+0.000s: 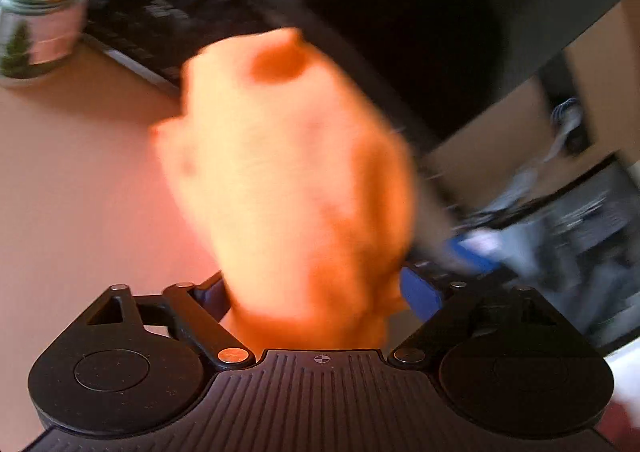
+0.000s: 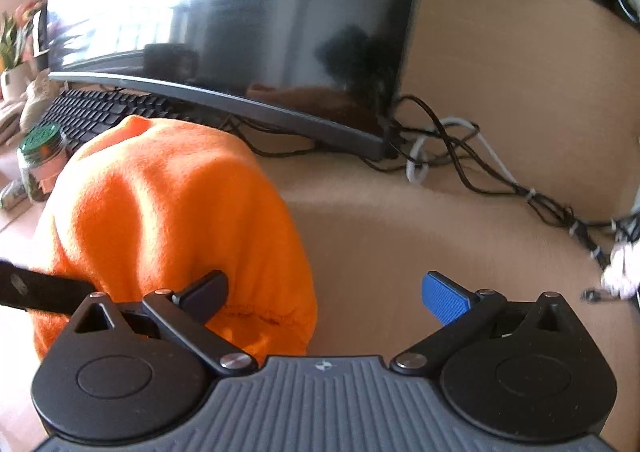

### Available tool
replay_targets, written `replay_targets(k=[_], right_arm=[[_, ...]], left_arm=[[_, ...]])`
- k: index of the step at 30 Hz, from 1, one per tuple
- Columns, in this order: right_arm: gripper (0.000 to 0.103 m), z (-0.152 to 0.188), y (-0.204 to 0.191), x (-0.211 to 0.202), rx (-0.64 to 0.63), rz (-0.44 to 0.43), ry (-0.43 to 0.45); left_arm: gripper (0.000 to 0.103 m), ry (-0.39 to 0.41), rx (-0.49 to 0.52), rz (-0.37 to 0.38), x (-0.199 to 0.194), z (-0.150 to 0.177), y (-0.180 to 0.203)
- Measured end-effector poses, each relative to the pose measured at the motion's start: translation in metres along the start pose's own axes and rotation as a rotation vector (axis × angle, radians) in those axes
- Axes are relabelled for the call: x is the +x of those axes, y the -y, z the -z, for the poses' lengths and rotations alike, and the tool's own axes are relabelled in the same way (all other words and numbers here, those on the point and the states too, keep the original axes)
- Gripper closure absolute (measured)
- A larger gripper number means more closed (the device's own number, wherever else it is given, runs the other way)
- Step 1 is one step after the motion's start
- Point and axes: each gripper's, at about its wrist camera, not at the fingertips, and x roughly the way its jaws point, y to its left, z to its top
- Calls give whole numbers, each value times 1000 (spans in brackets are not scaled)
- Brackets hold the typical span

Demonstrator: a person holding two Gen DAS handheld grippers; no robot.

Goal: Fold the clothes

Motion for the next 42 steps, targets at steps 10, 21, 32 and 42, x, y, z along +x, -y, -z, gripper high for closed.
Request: replay_targets(k=[10,21,32,42], right_arm=[[0,-12,18,-12,10,38,62],[0,-7,-24,21,-51,-150,-36],[0,29,-100,-52,-373,-128,192],[20,35,-137,-32,-513,-102,220]], left_arm=[[36,-65,-59,10,23,3,-13],[36,-38,-92,-27,0,-12,-42],[15,-67,-247,163,-17,-31,-55],[12,-46,-311,271,-22,-52,-49]])
